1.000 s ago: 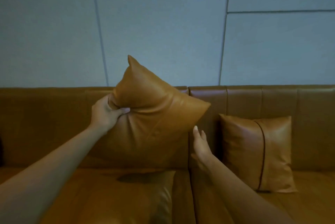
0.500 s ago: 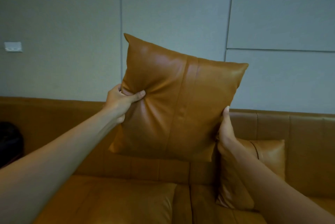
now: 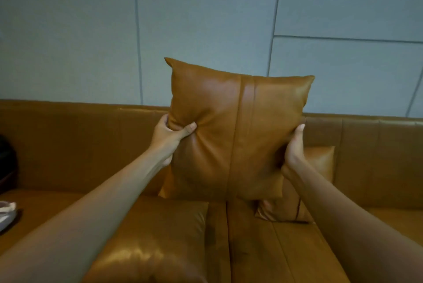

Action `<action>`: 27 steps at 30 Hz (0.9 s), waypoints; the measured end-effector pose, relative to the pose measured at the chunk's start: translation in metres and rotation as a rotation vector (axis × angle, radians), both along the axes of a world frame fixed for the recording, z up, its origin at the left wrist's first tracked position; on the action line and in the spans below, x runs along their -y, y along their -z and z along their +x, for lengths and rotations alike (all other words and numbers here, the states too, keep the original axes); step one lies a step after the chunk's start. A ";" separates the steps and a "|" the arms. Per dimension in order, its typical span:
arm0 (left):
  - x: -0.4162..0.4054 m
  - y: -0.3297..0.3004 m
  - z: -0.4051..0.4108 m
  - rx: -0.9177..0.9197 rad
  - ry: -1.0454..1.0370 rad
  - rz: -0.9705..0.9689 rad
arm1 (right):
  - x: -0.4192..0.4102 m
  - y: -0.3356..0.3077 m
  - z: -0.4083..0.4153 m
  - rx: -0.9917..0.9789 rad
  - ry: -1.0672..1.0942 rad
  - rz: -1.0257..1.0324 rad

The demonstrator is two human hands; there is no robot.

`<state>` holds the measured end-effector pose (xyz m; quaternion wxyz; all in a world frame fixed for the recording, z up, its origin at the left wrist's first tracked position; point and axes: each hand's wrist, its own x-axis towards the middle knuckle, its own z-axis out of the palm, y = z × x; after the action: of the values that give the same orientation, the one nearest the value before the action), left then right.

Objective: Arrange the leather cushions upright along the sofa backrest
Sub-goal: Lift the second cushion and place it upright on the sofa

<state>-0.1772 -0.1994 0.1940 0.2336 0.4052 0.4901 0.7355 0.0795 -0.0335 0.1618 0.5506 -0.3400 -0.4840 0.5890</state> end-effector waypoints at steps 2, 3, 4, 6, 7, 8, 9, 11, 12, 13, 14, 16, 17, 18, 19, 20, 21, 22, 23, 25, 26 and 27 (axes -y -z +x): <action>-0.007 0.030 0.012 0.007 0.042 -0.036 | 0.001 0.024 0.013 0.001 0.051 -0.063; -0.009 0.044 0.016 0.015 0.064 -0.049 | 0.002 0.035 0.017 0.001 0.069 -0.093; -0.012 0.060 0.021 0.029 0.095 -0.074 | 0.004 0.050 0.023 -0.005 0.085 -0.122; -0.020 0.094 0.033 0.067 0.161 -0.150 | 0.010 0.082 0.038 -0.024 0.109 -0.188; -0.024 0.111 0.041 0.092 0.198 -0.184 | 0.013 0.099 0.045 -0.037 0.123 -0.234; -0.027 0.127 0.048 0.124 0.229 -0.218 | 0.016 0.117 0.053 -0.046 0.150 -0.286; -0.030 0.142 0.056 0.152 0.262 -0.257 | 0.017 0.135 0.061 -0.058 0.181 -0.334; -0.034 0.168 0.070 0.177 0.347 -0.365 | 0.020 0.167 0.076 -0.090 0.256 -0.410; -0.036 0.179 0.076 0.186 0.392 -0.415 | 0.022 0.181 0.083 -0.105 0.289 -0.440; -0.039 0.189 0.080 0.187 0.431 -0.457 | 0.024 0.194 0.089 -0.116 0.318 -0.466; -0.043 0.197 0.084 0.178 0.464 -0.492 | 0.026 0.205 0.095 -0.126 0.347 -0.488; -0.051 0.203 0.091 0.135 0.516 -0.534 | 0.027 0.220 0.104 -0.160 0.422 -0.521; -0.055 0.203 0.095 0.112 0.525 -0.545 | 0.026 0.224 0.108 -0.173 0.461 -0.528; -0.058 0.201 0.100 0.092 0.525 -0.555 | 0.023 0.226 0.113 -0.175 0.491 -0.531; -0.061 0.199 0.105 0.081 0.524 -0.565 | 0.021 0.225 0.117 -0.166 0.513 -0.526; -0.064 0.197 0.110 0.068 0.527 -0.573 | 0.017 0.223 0.122 -0.152 0.532 -0.519; -0.066 0.196 0.114 0.060 0.530 -0.578 | 0.015 0.220 0.126 -0.134 0.544 -0.510; -0.069 0.198 0.117 0.060 0.533 -0.582 | 0.013 0.215 0.131 -0.116 0.543 -0.493; -0.070 0.200 0.119 0.070 0.545 -0.578 | 0.012 0.209 0.135 -0.092 0.539 -0.469; -0.071 0.207 0.119 0.113 0.582 -0.569 | 0.013 0.201 0.140 -0.051 0.519 -0.412; -0.072 0.213 0.117 0.130 0.595 -0.568 | 0.015 0.200 0.141 -0.031 0.494 -0.384; -0.071 0.217 0.114 0.146 0.603 -0.570 | 0.019 0.200 0.142 -0.023 0.454 -0.363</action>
<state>-0.0629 -0.1286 -0.0234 0.5753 0.3965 0.5157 0.4959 0.2212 -0.0522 -0.0387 0.6039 -0.5259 -0.2760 0.5316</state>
